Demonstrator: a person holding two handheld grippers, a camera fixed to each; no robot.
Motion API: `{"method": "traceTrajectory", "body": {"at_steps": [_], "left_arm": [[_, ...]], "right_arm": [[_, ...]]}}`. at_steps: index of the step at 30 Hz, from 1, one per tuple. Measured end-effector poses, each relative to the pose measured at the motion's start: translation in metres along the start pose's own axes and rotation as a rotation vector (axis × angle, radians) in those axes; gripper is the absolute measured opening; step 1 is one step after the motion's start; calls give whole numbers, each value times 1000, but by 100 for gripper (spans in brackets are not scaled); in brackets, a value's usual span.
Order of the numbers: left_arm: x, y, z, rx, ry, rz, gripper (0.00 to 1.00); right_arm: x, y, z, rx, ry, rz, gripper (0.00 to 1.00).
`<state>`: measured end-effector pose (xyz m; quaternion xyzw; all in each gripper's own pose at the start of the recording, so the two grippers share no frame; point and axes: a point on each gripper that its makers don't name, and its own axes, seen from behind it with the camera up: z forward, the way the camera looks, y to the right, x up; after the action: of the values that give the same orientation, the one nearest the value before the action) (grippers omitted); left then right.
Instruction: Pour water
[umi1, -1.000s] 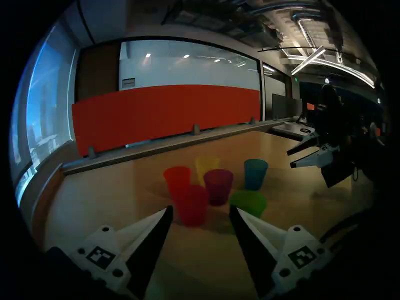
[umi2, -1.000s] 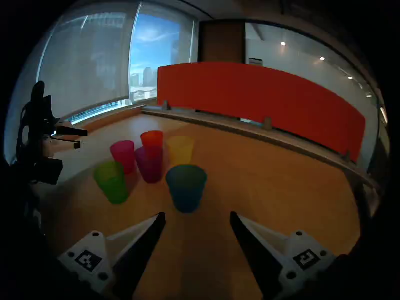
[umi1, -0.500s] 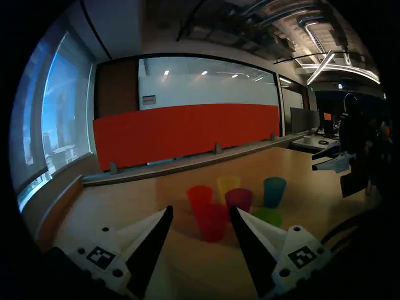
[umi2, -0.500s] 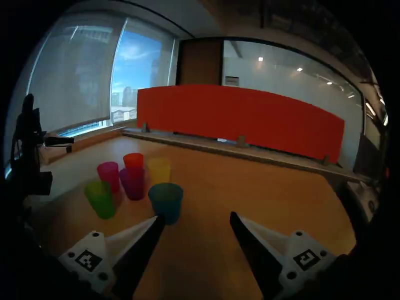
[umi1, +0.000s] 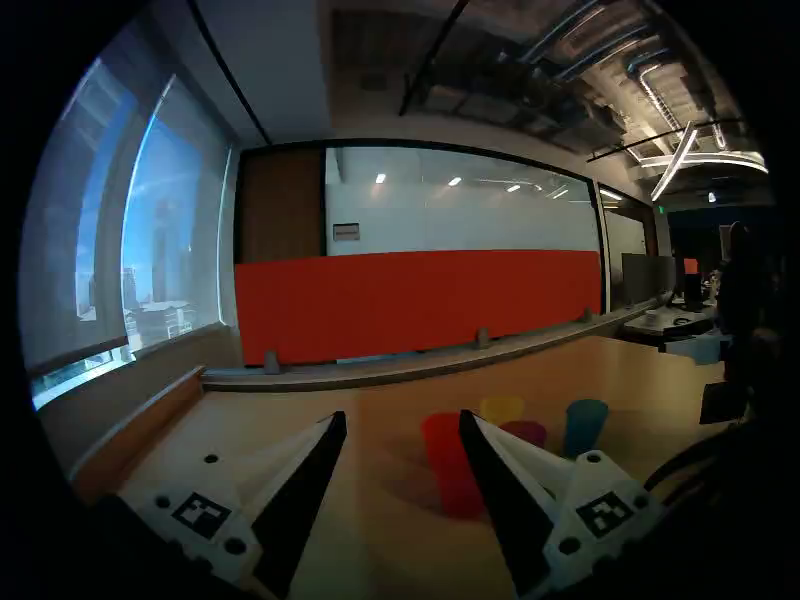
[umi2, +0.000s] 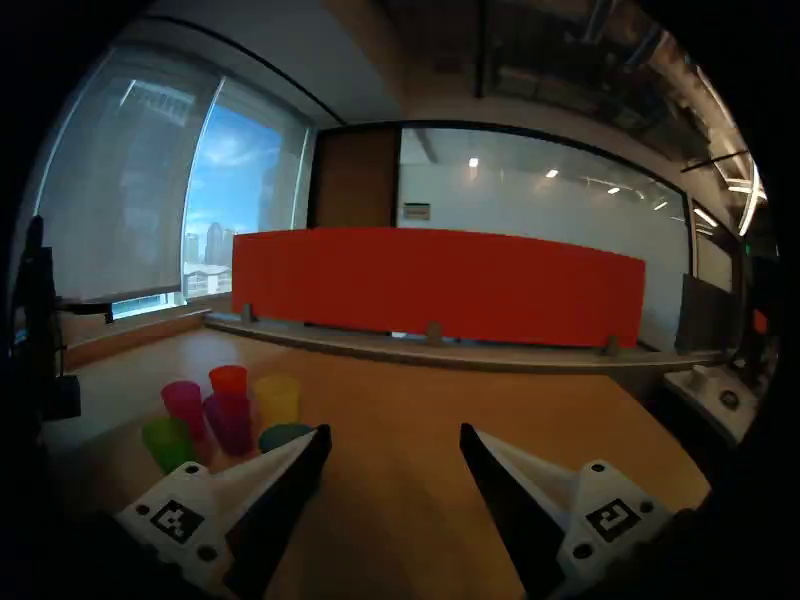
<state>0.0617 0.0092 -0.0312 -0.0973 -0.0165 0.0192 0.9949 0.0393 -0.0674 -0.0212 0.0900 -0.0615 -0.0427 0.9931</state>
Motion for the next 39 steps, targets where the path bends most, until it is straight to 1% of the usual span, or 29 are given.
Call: {"method": "traceTrajectory", "body": {"at_steps": [3, 8, 11, 14, 17, 21, 29, 32, 39], "left_arm": [[7, -4, -1, 26, 24, 0, 83], [18, -8, -1, 53, 59, -8, 83], [24, -12, -1, 75, 78, -4, 83], [29, -19, 0, 108, 93, -1, 83], [33, -26, 1, 145, 109, -12, 83], [32, -31, 2, 170, 114, -29, 83], [28, -36, 0, 200, 105, -35, 83], [29, -37, -1, 207, 119, -36, 83], [24, -44, -3, 251, 122, -30, 83]], "right_arm": [[9, 7, 0, -32, 35, 5, 100], [23, 18, -4, -84, 87, 13, 100], [31, 25, -7, -121, 118, 14, 100], [35, 33, -10, -154, 139, 20, 100], [39, 39, -13, -180, 159, 35, 100], [45, 46, -17, -208, 184, 50, 100], [55, 51, -21, -225, 190, 37, 100], [56, 52, -23, -227, 185, 34, 100], [61, 59, -26, -242, 166, 40, 100]]}}
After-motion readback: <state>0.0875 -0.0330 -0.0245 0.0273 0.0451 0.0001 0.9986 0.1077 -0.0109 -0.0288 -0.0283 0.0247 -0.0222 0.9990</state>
